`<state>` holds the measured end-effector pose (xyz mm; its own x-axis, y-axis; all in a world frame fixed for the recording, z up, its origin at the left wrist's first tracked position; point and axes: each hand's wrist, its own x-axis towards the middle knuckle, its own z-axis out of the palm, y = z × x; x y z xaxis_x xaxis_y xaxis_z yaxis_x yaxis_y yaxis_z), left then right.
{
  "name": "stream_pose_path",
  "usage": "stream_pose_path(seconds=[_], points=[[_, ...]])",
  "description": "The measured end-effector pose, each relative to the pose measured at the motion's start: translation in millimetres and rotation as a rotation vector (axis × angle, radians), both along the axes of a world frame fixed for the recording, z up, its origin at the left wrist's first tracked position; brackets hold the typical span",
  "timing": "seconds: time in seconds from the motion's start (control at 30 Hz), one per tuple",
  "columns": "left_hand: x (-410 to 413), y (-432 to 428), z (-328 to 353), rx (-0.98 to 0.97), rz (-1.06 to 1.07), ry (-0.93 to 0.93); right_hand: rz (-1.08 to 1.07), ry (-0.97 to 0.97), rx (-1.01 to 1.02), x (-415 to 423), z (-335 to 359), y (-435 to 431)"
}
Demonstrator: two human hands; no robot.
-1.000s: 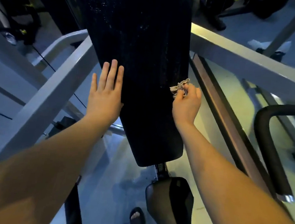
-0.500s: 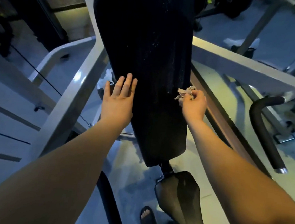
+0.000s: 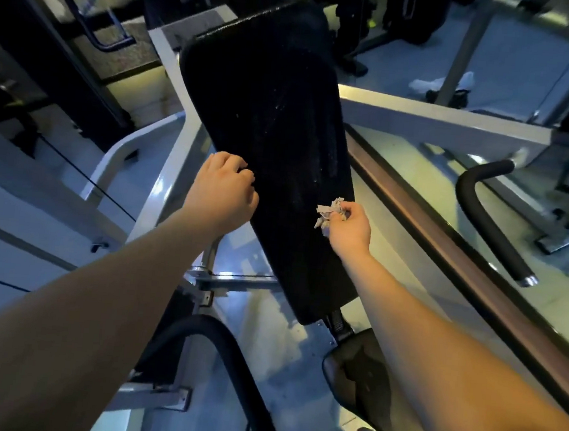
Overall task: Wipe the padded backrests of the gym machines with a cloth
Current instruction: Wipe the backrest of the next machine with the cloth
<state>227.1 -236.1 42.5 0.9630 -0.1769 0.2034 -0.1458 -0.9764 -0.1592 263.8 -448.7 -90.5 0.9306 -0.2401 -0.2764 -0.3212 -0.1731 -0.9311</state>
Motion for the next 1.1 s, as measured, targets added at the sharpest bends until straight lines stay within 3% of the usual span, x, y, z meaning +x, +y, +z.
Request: stream_pose_path(seconds=[0.33,0.57,0.87,1.1], points=[[54.6,66.7,24.1,-0.033,-0.233,-0.239,-0.160,-0.058,-0.002,-9.1,16.6,48.8],[109.3,77.9,64.1,0.182,-0.462,-0.399,-0.289,-0.086,0.077,-13.7,10.5,78.2],[128.9,61.7,74.2,0.221,-0.337,-0.414,-0.473,-0.109,-0.048,45.8,16.9,49.5],[138.7,60.0,60.0,0.248,-0.308,-0.505,-0.414,-0.161,-0.168,101.9,0.7,58.6]])
